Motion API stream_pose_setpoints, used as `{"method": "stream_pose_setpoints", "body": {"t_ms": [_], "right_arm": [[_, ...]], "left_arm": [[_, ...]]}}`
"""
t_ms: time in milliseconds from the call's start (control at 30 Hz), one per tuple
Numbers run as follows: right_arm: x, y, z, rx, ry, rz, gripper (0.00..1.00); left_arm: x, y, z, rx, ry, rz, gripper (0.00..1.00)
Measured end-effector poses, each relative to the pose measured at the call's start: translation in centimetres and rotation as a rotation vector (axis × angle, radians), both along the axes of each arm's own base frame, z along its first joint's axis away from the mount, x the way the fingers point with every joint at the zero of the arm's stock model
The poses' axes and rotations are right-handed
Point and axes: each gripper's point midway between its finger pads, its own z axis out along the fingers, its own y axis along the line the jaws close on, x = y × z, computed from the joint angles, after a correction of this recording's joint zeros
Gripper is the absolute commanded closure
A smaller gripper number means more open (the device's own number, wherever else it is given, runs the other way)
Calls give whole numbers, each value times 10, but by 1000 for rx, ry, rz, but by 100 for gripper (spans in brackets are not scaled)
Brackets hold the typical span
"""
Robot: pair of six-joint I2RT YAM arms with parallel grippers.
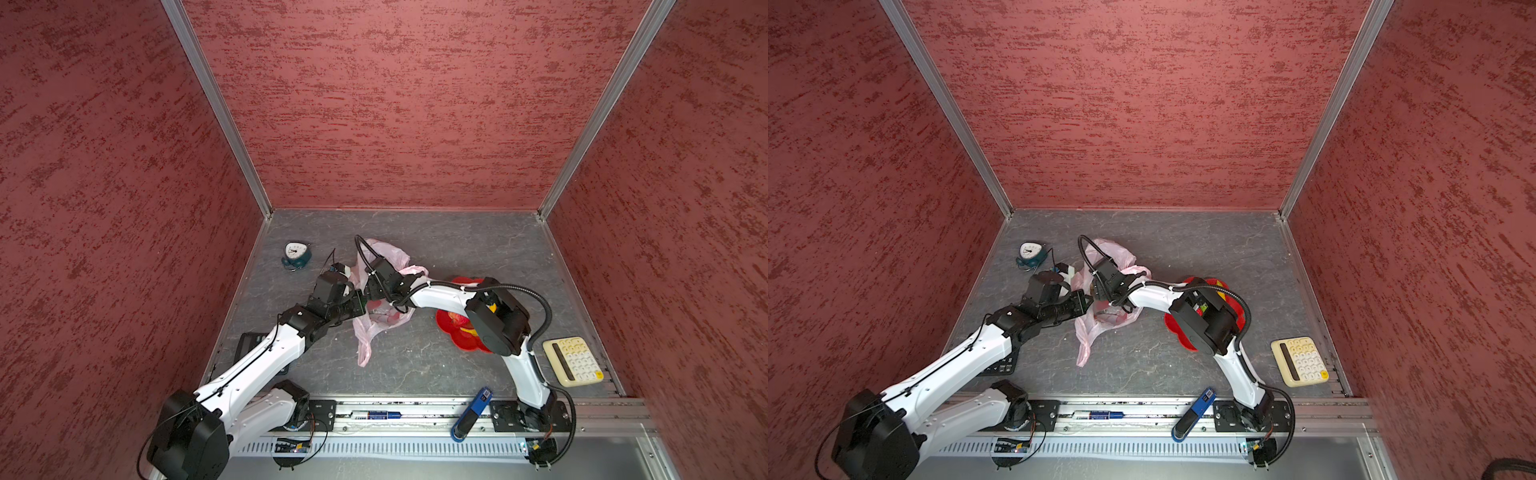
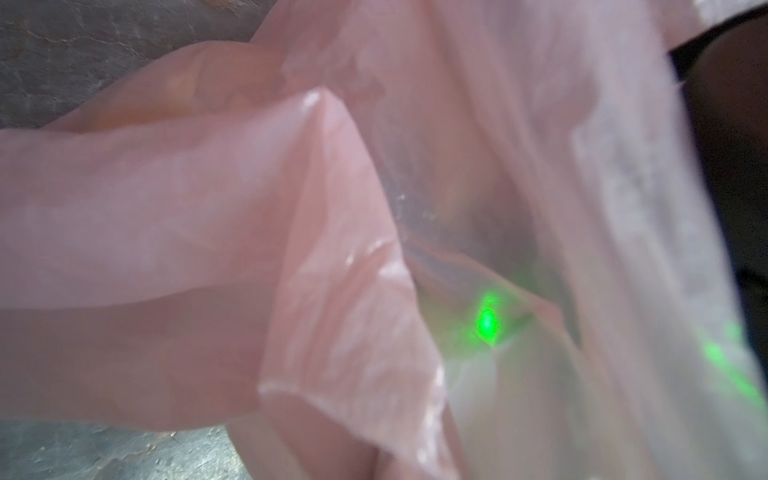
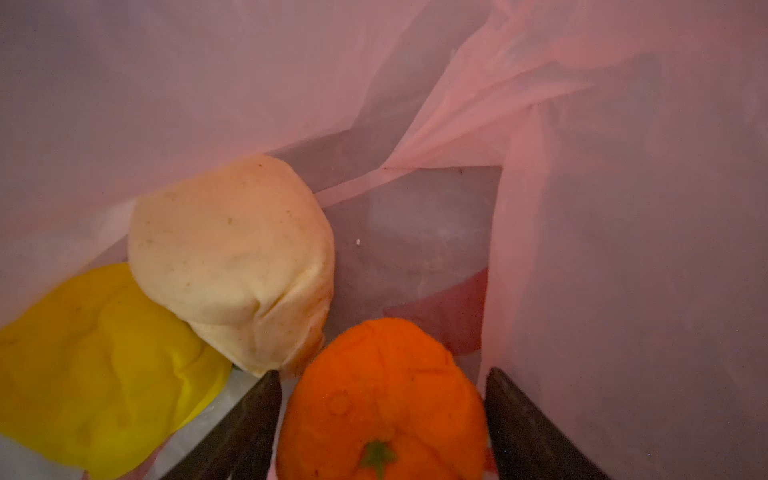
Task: Take the fake fruits out of the plastic bag
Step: 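Lower the right gripper onto the orange fruit inside the bag, then lift the orange fruit with the right gripper into the red bowl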
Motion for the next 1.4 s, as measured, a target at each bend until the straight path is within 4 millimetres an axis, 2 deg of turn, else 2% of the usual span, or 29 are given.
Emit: {"method": "stream_pose_setpoints", "body": {"t_ms": [433, 633, 733, 833, 1000, 1233, 1400], "right_arm": [[-1, -3, 0, 2, -5, 2, 67], [-24, -19, 8, 6, 20, 46, 72], [-34, -18, 28, 45, 22, 89, 73], [-43, -12, 59, 115, 14, 132, 74], [-68, -15, 97, 202, 15, 194, 74], [-96, -36, 129, 252, 33, 216, 75], [-108, -65, 175, 266, -24, 186, 75]], "left_arm": [[2, 2, 0, 0, -1, 10, 91], [5, 6, -4, 11, 9, 27, 91], [8, 7, -11, 22, 34, 43, 90], [13, 7, -15, 32, 52, 55, 90], [20, 5, -14, 33, 54, 74, 90], [31, 1, -10, 30, 46, 81, 90], [33, 1, -9, 28, 39, 86, 90]]}}
